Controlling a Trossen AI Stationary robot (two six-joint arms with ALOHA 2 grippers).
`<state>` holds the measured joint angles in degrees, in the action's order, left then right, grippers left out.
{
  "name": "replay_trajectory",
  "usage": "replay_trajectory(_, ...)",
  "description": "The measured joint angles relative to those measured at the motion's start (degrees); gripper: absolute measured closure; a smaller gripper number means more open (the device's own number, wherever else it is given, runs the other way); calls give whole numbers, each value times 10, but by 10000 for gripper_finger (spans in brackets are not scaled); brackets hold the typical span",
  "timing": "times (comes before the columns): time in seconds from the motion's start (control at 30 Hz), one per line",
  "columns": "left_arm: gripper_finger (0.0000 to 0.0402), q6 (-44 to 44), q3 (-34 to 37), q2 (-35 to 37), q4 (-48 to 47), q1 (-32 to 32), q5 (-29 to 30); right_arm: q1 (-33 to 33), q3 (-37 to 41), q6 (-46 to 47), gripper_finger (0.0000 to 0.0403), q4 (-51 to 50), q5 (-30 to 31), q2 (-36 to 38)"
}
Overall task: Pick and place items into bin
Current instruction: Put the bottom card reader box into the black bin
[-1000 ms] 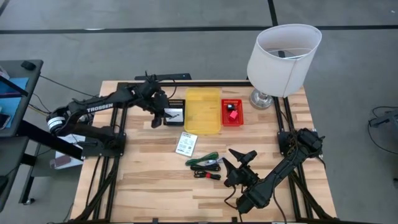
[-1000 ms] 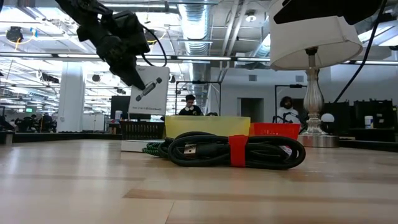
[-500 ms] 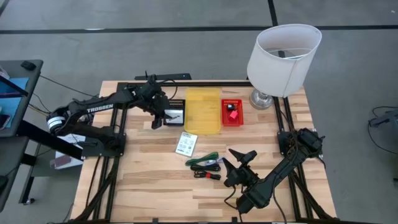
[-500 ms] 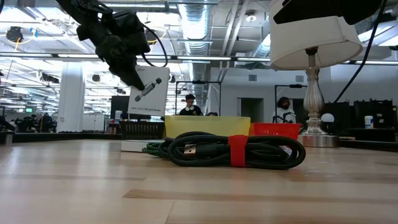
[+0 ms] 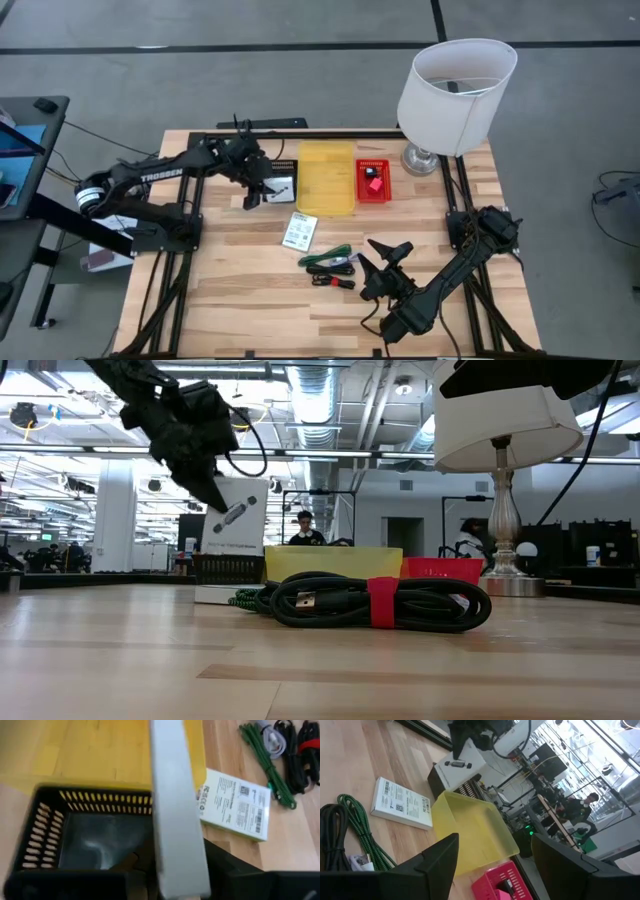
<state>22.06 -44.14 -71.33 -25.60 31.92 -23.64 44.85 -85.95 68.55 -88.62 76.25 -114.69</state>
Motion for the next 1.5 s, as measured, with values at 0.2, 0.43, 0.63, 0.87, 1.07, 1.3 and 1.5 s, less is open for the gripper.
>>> replay_trajectory(0.2, 303, -8, 46, 0, 59, 0, 5, 0, 0, 0, 159, 0, 0, 0)
replay_trajectory(0.43, 303, -10, 38, 0, 68, 0, 6, 0, 0, 0, 159, 2, 0, 0)
replay_trajectory(0.63, 303, -10, 37, 0, 77, 0, 23, 0, 0, 0, 159, 2, 0, 0)
replay_trajectory(0.87, 303, -10, 37, 0, 79, 0, 49, 0, 0, 0, 159, 2, 0, 0)
replay_trajectory(1.07, 303, 3, 37, 2, 99, 0, 91, 0, 0, 0, 159, 2, 0, 0)
replay_trajectory(1.3, 303, 30, 36, 5, 103, -5, 157, -1, 0, 0, 159, 3, 0, 0)
replay_trajectory(1.5, 303, 32, 36, 5, 106, -5, 160, -8, 0, 0, 159, 7, 0, 0)
